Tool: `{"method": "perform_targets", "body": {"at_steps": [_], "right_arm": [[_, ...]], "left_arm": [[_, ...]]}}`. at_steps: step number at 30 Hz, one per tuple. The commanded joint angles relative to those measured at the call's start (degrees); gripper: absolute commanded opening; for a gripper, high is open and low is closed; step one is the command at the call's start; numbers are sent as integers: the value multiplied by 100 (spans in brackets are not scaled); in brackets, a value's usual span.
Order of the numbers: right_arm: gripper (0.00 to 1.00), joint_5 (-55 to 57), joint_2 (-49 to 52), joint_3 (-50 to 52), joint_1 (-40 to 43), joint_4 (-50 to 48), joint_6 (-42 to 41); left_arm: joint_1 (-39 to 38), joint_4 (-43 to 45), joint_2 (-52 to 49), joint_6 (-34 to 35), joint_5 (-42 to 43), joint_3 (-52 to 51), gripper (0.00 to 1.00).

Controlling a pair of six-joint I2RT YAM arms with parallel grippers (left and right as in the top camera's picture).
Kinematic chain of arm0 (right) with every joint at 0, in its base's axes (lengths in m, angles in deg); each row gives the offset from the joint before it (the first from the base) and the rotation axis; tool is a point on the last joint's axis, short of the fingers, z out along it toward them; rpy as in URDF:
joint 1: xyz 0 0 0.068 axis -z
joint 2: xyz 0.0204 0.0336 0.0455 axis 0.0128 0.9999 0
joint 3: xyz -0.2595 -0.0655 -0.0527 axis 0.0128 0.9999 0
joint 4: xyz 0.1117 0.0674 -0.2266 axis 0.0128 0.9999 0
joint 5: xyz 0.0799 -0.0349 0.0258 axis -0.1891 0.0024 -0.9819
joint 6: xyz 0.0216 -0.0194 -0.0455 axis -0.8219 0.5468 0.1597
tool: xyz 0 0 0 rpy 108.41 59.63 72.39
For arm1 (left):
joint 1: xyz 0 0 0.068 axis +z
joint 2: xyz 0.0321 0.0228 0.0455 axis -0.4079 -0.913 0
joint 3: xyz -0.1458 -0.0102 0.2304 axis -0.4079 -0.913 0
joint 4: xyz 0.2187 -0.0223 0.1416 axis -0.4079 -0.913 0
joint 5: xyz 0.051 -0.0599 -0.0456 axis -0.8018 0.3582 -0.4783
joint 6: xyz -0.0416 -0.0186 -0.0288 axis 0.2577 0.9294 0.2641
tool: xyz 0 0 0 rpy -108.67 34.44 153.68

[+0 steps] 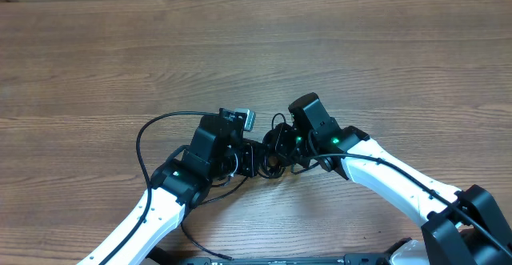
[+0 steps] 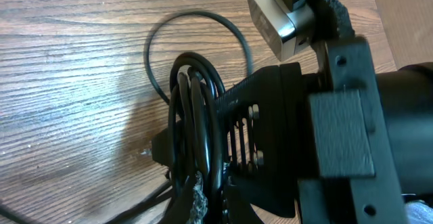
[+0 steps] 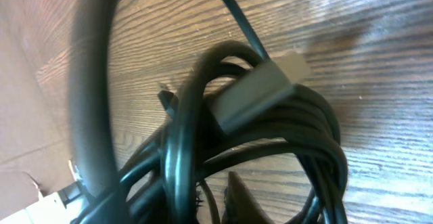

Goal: Untangle cables

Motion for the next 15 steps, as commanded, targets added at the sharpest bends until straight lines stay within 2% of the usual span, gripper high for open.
{"method": "perform_targets", "body": {"at_steps": [1, 6, 10, 15], "right_arm": [[4, 90, 35, 2, 7, -61, -219], [4, -330, 0, -2, 151, 144, 599], [4, -1547, -258, -2, 835, 542, 1834], [4, -4124, -826, -2, 2334, 378, 3217]], "left_arm": [[-11, 37, 131, -111, 289, 92, 5], [2, -136, 131, -177, 120, 92, 4], [83, -590, 131, -57, -498, 92, 4], [367, -901, 131, 846, -1010, 92, 4]]}}
